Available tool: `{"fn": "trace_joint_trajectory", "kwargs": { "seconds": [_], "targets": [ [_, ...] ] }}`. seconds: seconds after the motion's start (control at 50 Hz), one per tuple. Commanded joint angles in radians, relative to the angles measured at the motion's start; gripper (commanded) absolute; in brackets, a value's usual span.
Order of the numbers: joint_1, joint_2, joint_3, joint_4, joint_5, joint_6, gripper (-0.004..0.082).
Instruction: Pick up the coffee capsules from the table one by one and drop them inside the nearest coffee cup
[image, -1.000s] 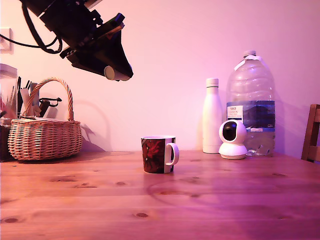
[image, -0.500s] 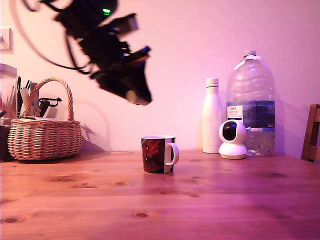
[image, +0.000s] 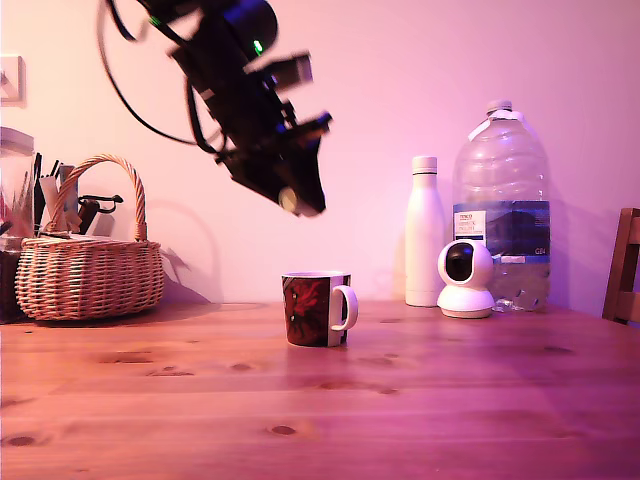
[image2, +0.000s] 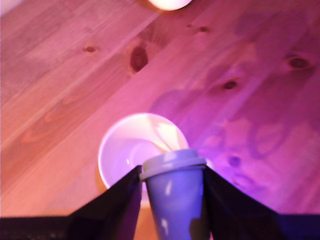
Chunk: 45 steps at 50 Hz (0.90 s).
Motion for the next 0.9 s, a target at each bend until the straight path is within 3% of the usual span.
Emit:
{"fn": "trace_joint_trajectory", "kwargs": {
  "seconds": [0.0, 0.22, 0.88],
  "targets": [
    [-0.005, 0.055, 0.045, -0.019, -0.004, 0.007, 0.0267],
    [-0.002, 0.164, 0.171, -0.108, -0.046, 0.031, 0.0267],
    [0.0, 0.207, 0.185, -0.102, -0.061, 0.049, 0.0267]
  ]
}}
